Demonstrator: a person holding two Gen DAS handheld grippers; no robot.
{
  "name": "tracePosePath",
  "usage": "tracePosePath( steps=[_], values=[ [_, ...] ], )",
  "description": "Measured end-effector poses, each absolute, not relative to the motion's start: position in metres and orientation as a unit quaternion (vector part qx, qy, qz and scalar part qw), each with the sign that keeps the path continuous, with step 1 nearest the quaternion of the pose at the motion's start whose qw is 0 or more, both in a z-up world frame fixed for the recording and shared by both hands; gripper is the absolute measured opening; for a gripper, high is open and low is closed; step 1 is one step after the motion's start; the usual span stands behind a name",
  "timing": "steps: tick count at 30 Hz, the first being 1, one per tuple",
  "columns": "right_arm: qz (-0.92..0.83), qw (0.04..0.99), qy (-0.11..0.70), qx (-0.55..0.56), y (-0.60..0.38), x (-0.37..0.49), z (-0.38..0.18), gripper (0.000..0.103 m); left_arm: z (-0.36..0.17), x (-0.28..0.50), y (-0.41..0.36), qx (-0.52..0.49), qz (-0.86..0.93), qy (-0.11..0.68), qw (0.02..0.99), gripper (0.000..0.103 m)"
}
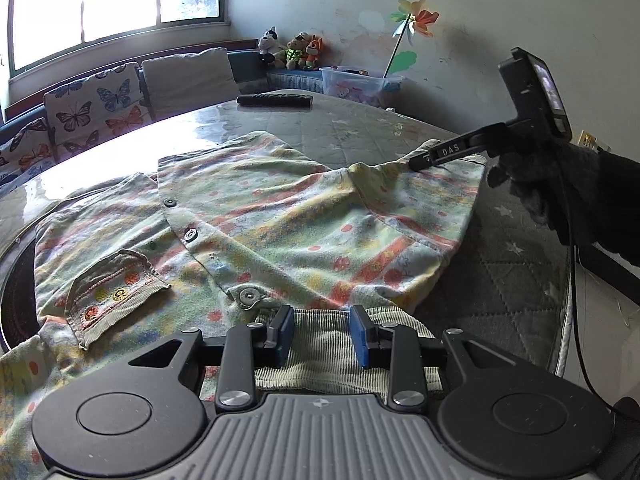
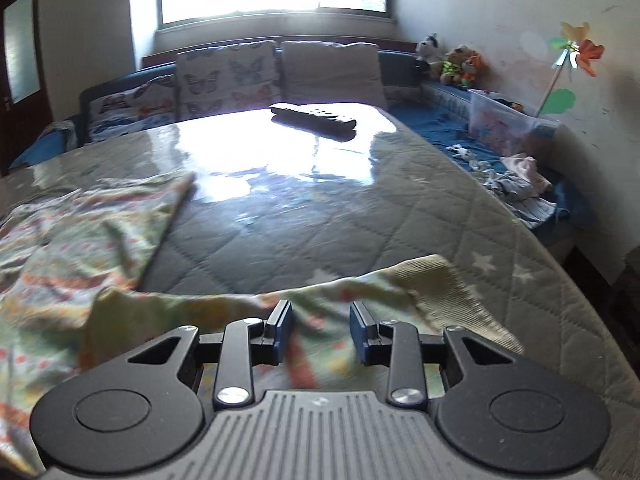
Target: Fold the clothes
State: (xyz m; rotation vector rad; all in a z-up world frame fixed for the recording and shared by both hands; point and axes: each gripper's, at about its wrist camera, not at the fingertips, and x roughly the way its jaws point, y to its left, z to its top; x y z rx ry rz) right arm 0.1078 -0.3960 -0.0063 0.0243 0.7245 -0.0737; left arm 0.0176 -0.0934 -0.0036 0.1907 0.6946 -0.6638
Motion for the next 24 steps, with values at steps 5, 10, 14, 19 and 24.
tracePosePath(
  steps=[5, 10, 14, 19, 24],
  values=[
    [-0.061, 0.935, 0.349, 0.02, -0.418, 0.123, -0.009, 0.038, -0.004, 0.017, -0.093, 0.093, -0.319, 0.333, 0.883, 0.034],
    [-0.069, 0.939, 0.336, 0.036, -0.429, 0.12, -0.002, 0.04, -0.004, 0.016, -0.093, 0.092, -0.316, 0.333, 0.883, 0.035],
    [-0.099, 0.937, 0.332, 0.038, -0.439, 0.104, 0.002, 0.041, -0.003, 0.015, -0.094, 0.091, -0.314, 0.333, 0.885, 0.038],
    [-0.143, 0.93, 0.335, 0.039, -0.454, 0.084, -0.003, 0.042, 0.002, 0.013, -0.092, 0.089, -0.311, 0.326, 0.888, 0.045],
    [-0.16, 0.924, 0.339, 0.078, -0.467, 0.079, -0.007, 0.042, 0.009, 0.011, -0.089, 0.085, -0.303, 0.316, 0.895, 0.051]
  ],
)
